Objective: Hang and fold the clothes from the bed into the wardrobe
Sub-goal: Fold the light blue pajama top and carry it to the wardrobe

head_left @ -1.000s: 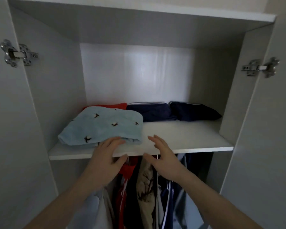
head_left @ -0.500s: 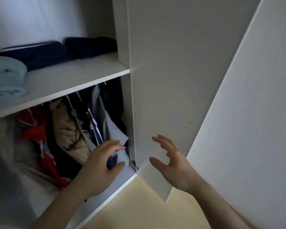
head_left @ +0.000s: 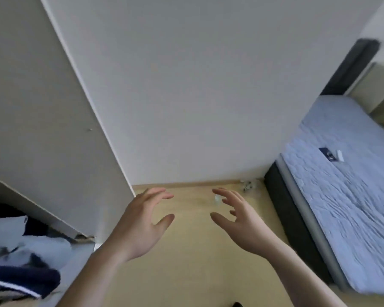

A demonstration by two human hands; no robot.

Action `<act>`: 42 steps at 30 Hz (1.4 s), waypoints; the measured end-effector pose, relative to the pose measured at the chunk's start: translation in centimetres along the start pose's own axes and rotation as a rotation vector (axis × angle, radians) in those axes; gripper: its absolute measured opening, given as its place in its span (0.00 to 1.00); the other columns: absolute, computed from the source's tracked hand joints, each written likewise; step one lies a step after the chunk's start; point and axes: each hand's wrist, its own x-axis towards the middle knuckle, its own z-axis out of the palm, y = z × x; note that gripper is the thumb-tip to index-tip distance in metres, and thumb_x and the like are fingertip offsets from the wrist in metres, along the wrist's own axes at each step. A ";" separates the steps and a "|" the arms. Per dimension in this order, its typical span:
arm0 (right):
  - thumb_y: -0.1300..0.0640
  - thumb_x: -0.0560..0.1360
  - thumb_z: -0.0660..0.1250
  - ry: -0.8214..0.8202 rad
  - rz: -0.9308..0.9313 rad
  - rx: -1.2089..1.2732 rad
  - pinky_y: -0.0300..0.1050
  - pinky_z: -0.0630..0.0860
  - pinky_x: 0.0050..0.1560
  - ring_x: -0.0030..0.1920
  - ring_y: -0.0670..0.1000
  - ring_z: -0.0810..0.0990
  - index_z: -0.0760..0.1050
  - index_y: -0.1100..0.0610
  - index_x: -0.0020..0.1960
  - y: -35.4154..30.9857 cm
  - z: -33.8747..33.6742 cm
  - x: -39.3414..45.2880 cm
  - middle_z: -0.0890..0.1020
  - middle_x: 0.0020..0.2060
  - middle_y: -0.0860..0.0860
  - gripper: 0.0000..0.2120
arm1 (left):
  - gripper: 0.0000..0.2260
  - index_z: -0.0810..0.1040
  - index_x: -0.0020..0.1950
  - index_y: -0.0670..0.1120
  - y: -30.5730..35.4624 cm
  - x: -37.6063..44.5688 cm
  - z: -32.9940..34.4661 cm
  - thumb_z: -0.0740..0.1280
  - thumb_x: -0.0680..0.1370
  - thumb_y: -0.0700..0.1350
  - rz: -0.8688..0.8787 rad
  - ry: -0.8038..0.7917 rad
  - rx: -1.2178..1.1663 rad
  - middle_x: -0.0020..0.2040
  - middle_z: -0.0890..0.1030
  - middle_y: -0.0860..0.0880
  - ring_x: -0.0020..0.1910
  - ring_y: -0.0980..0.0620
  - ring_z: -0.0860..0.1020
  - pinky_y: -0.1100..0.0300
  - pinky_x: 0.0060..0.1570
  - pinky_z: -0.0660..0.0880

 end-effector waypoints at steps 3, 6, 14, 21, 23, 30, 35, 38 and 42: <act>0.41 0.78 0.69 0.118 0.104 0.014 0.43 0.71 0.71 0.69 0.34 0.69 0.65 0.32 0.74 3.7 -3.6 -3.6 0.66 0.70 0.27 0.26 | 0.18 0.77 0.67 0.58 3.4 2.3 3.4 0.73 0.77 0.54 0.114 -0.095 0.013 0.69 0.70 0.65 0.69 0.64 0.69 0.67 0.69 0.65; 0.43 0.79 0.69 0.235 0.186 0.053 0.42 0.71 0.70 0.68 0.33 0.70 0.66 0.33 0.73 7.5 -7.6 -7.8 0.68 0.69 0.27 0.25 | 0.18 0.77 0.66 0.59 8.5 5.0 7.5 0.73 0.77 0.55 0.230 -0.163 0.035 0.68 0.71 0.65 0.68 0.65 0.69 0.72 0.67 0.60; 0.43 0.79 0.69 0.412 0.324 0.109 0.40 0.69 0.70 0.70 0.35 0.69 0.67 0.32 0.73 18.9 -19.9 -18.9 0.69 0.70 0.30 0.24 | 0.17 0.75 0.66 0.64 24.6 8.0 20.8 0.70 0.77 0.59 0.410 -0.297 -0.008 0.68 0.68 0.71 0.67 0.69 0.68 0.79 0.61 0.60; 0.43 0.79 0.69 0.558 0.398 0.138 0.45 0.70 0.72 0.68 0.34 0.70 0.69 0.32 0.70 27.4 -30.6 -27.2 0.70 0.68 0.30 0.22 | 0.17 0.74 0.67 0.64 37.0 8.8 30.7 0.69 0.79 0.58 0.527 -0.399 -0.017 0.69 0.67 0.70 0.69 0.66 0.67 0.75 0.57 0.69; 0.43 0.79 0.69 0.595 0.407 0.150 0.46 0.70 0.72 0.68 0.34 0.70 0.68 0.31 0.70 29.5 -33.2 -28.9 0.70 0.69 0.29 0.21 | 0.17 0.74 0.68 0.63 40.1 9.7 33.0 0.69 0.79 0.58 0.573 -0.423 -0.002 0.69 0.66 0.70 0.69 0.66 0.67 0.66 0.65 0.69; 0.41 0.78 0.70 0.722 0.455 0.175 0.46 0.71 0.71 0.69 0.35 0.70 0.68 0.30 0.70 37.3 -41.0 -32.1 0.69 0.68 0.28 0.23 | 0.20 0.74 0.69 0.62 50.0 16.0 41.4 0.70 0.78 0.59 0.699 -0.508 0.036 0.71 0.67 0.68 0.70 0.66 0.66 0.58 0.64 0.74; 0.34 0.74 0.68 0.809 0.524 0.144 0.45 0.72 0.69 0.69 0.37 0.71 0.68 0.31 0.70 42.8 -47.0 -33.8 0.69 0.70 0.29 0.26 | 0.19 0.76 0.68 0.61 57.2 21.8 49.1 0.72 0.77 0.56 0.782 -0.575 0.007 0.70 0.69 0.66 0.70 0.63 0.68 0.58 0.70 0.69; 0.33 0.73 0.68 0.864 0.594 0.149 0.44 0.73 0.67 0.68 0.38 0.72 0.69 0.30 0.69 45.4 -50.7 -35.1 0.69 0.68 0.27 0.25 | 0.18 0.76 0.68 0.60 61.7 24.9 54.1 0.71 0.78 0.57 0.812 -0.656 -0.009 0.69 0.70 0.65 0.70 0.64 0.68 0.61 0.72 0.66; 0.45 0.78 0.72 0.979 0.675 0.141 0.42 0.74 0.65 0.67 0.40 0.74 0.70 0.32 0.67 48.6 -54.9 -37.4 0.71 0.68 0.31 0.21 | 0.19 0.75 0.69 0.59 69.1 27.5 61.2 0.71 0.79 0.56 0.904 -0.769 0.021 0.70 0.70 0.62 0.70 0.59 0.69 0.61 0.71 0.66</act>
